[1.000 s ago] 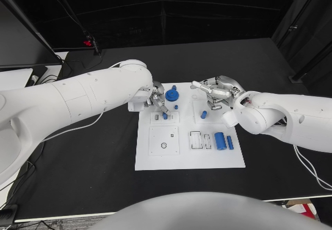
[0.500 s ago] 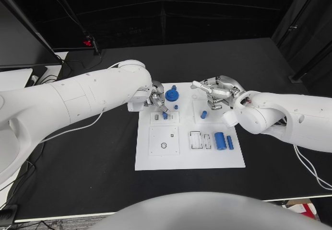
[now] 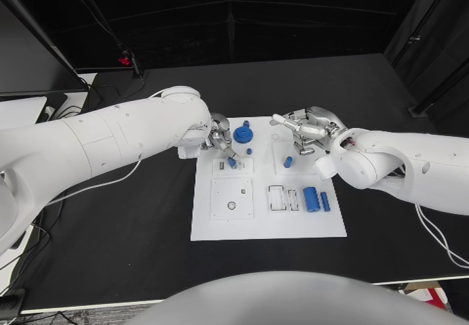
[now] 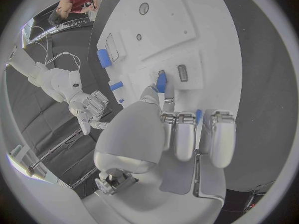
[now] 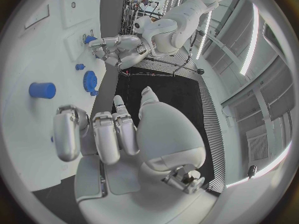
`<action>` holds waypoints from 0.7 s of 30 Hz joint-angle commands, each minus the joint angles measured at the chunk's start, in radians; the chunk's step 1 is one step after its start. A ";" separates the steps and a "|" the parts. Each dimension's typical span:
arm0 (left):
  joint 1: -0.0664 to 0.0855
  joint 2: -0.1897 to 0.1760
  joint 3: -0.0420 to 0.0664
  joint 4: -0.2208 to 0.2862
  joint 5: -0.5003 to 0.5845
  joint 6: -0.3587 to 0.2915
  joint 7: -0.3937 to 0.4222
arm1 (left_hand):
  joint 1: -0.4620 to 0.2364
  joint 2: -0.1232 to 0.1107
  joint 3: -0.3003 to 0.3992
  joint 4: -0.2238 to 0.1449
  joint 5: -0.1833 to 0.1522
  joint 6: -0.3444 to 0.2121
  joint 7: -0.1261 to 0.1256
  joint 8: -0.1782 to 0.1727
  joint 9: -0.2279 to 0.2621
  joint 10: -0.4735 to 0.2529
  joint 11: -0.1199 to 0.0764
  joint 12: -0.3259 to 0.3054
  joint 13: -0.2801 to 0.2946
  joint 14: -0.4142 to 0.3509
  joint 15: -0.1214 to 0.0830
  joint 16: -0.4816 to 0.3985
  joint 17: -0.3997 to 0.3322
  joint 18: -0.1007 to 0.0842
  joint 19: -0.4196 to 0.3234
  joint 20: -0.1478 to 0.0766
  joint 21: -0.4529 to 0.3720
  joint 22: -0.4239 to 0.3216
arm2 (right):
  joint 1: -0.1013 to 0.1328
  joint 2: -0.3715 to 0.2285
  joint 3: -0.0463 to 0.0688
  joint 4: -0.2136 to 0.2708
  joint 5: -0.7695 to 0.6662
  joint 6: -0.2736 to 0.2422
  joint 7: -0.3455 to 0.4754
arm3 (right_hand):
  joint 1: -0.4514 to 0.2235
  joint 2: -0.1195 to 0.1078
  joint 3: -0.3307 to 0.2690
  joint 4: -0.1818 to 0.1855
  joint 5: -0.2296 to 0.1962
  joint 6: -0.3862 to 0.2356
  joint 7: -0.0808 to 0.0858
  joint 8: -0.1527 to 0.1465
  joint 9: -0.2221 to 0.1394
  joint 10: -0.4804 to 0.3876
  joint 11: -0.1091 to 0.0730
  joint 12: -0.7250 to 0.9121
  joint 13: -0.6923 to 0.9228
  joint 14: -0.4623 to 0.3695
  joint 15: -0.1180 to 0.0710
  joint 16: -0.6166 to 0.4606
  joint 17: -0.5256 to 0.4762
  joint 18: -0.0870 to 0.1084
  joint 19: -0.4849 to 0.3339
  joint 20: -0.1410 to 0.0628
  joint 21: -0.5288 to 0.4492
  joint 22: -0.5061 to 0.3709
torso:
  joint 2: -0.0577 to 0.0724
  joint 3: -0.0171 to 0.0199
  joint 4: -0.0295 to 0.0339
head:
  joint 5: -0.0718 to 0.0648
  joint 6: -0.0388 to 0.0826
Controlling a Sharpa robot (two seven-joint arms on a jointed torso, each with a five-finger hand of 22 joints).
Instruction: Assemble the parts on the task board
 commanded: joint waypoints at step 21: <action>0.006 -0.093 0.000 0.131 0.046 -0.178 -0.035 | 0.082 0.056 0.044 -0.016 0.021 0.014 -0.003 0.006 0.006 0.132 -0.020 -0.005 0.098 0.107 -0.001 0.001 0.263 -0.003 0.092 -0.005 -0.008 0.258 | -0.001 0.001 0.000 -0.003 0.002 0.003 0.008 | 0.001 0.008 -0.007 0.002 -0.002 -0.008 0.015 0.005 0.001 0.104 0.008 0.003 0.263 0.104 0.006 0.002 0.263 0.010 -0.006 0.001 -0.006 0.193 | 0.000 0.0001 -0.0008 | 0.007 0.000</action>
